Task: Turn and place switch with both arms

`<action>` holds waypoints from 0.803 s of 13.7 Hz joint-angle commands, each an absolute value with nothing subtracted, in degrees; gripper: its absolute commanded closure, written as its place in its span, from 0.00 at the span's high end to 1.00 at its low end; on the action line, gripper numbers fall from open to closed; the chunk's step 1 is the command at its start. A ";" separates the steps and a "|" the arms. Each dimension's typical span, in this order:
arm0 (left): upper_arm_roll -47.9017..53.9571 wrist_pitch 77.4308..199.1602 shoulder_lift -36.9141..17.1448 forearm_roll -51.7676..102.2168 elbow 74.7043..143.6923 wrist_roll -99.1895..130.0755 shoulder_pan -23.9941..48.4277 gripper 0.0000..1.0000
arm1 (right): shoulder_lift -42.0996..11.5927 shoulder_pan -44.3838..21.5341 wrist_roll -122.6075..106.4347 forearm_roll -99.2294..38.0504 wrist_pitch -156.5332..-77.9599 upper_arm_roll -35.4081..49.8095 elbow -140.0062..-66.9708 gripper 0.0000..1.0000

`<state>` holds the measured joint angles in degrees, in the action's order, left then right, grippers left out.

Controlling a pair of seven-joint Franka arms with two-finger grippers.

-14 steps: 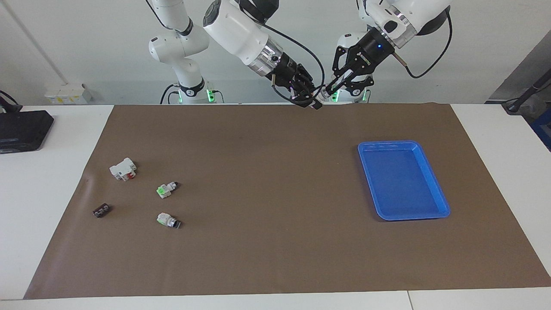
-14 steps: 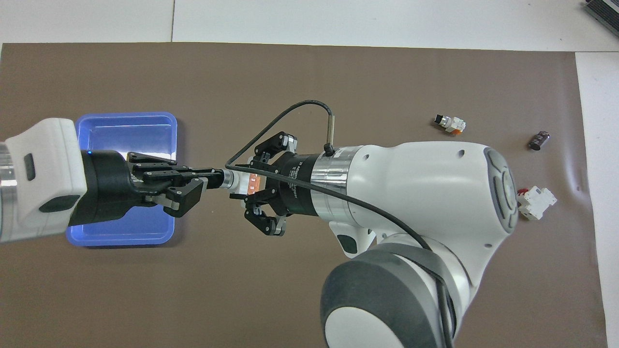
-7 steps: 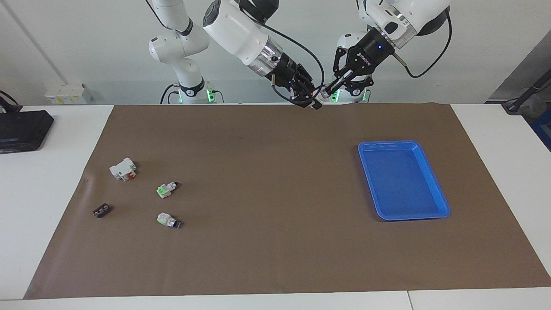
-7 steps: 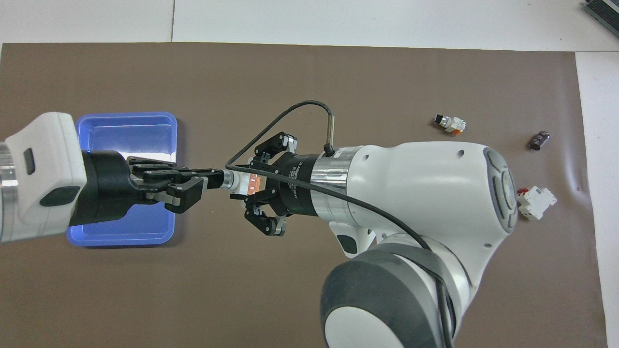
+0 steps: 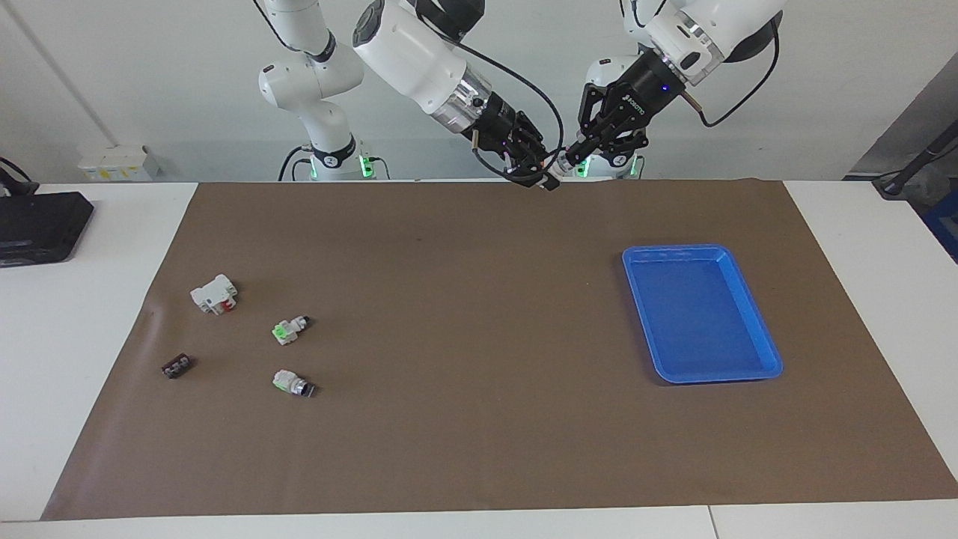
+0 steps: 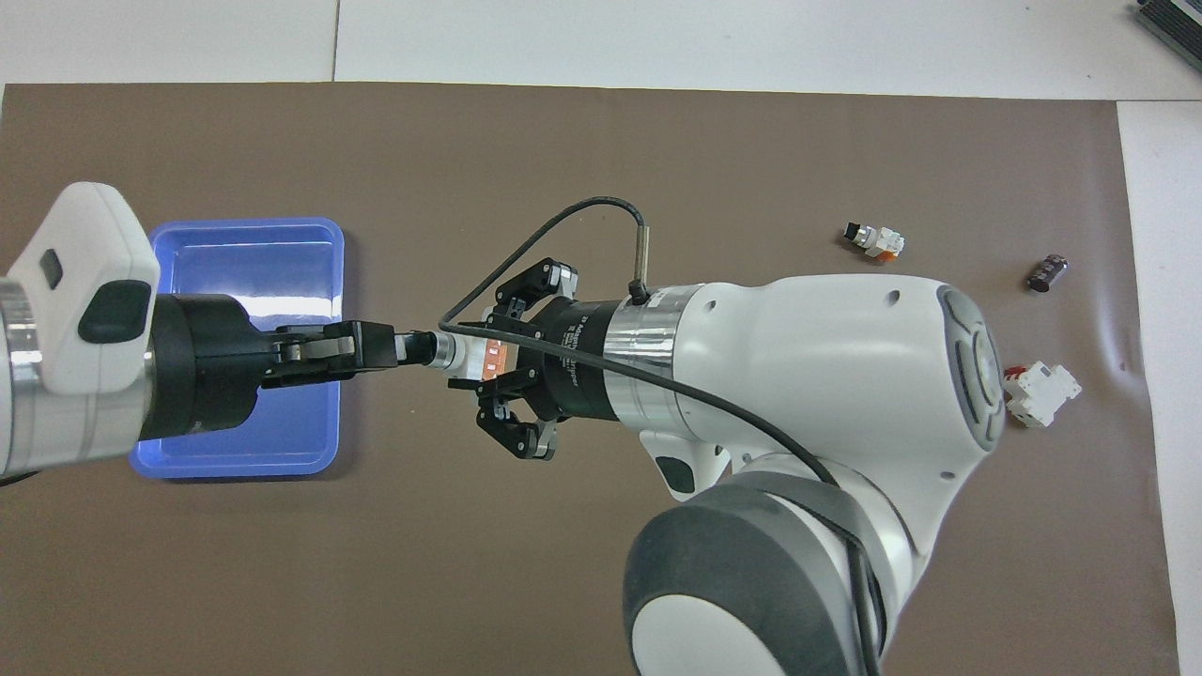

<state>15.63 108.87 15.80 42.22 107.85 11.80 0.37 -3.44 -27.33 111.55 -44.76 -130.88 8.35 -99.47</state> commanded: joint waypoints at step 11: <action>17.67 109.51 16.96 43.33 108.37 71.49 0.79 0.00 | -3.34 -27.25 112.32 -43.86 -131.22 8.70 -99.32 0.00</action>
